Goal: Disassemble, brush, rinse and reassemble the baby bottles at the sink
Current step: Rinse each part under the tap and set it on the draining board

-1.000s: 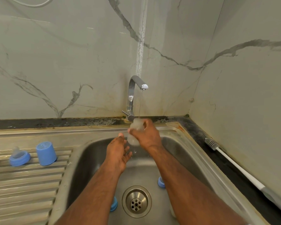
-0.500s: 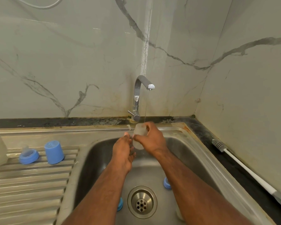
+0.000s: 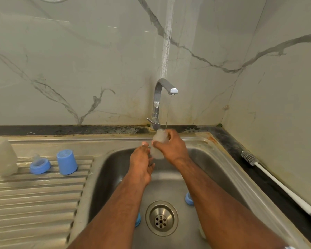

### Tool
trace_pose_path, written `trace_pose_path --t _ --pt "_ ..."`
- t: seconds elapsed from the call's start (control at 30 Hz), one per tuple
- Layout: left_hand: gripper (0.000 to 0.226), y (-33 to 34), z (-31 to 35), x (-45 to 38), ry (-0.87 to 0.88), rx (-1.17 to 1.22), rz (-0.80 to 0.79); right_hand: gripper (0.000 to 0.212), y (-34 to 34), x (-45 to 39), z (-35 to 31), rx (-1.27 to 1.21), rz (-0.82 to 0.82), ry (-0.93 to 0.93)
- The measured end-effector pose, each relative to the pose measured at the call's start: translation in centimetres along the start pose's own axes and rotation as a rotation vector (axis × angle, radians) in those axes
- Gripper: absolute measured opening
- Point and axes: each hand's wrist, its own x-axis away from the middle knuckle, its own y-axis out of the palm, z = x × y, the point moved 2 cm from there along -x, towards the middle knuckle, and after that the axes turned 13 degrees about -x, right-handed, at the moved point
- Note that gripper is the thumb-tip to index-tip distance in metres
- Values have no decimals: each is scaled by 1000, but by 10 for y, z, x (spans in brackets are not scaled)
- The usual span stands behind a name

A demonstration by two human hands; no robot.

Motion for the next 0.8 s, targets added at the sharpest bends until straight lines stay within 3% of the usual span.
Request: trace_pose_path --t 0.13,0.23,0.5,0.6,0.7,0.8 --pt "30 0 1 1 -8 4 7 60 -3 0 -3 -23 40 -32" --pt "31 0 1 2 -16 -4 9 58 -4 0 1 60 -46 -15" --pt "26 -2 1 1 2 12 27 61 -6 0 3 -1 17 -3" --pt "28 0 0 1 0 11 22 61 -5 0 6 70 -45 27" --pt "28 -1 1 1 0 29 28 60 -6 2 1 -14 15 6" --pt "29 1 2 5 -8 26 12 59 -3 2 4 39 -54 8"
